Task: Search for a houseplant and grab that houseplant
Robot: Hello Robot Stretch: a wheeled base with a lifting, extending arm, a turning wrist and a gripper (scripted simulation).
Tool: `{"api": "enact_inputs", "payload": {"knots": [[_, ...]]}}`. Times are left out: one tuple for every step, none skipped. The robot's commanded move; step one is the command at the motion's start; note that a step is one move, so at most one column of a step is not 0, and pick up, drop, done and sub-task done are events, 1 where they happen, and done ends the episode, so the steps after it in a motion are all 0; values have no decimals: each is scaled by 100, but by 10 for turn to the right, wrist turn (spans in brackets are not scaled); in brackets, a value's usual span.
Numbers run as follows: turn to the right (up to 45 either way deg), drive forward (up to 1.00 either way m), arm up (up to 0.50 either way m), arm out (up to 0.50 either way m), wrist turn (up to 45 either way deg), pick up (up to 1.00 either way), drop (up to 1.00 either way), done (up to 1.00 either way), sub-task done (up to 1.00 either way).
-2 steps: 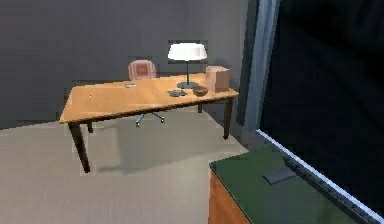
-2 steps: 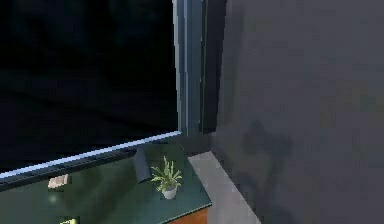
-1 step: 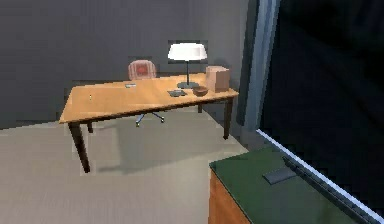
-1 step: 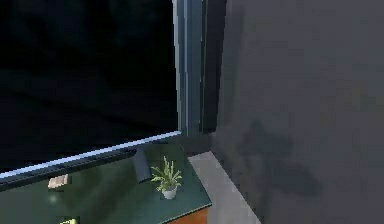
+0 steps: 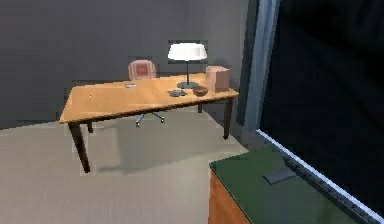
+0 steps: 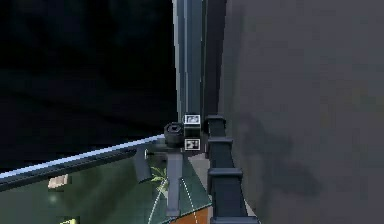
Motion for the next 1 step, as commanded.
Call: {"api": "enact_inputs", "payload": {"knots": [[0,0,0,0,450,0,0,0,0]]}}
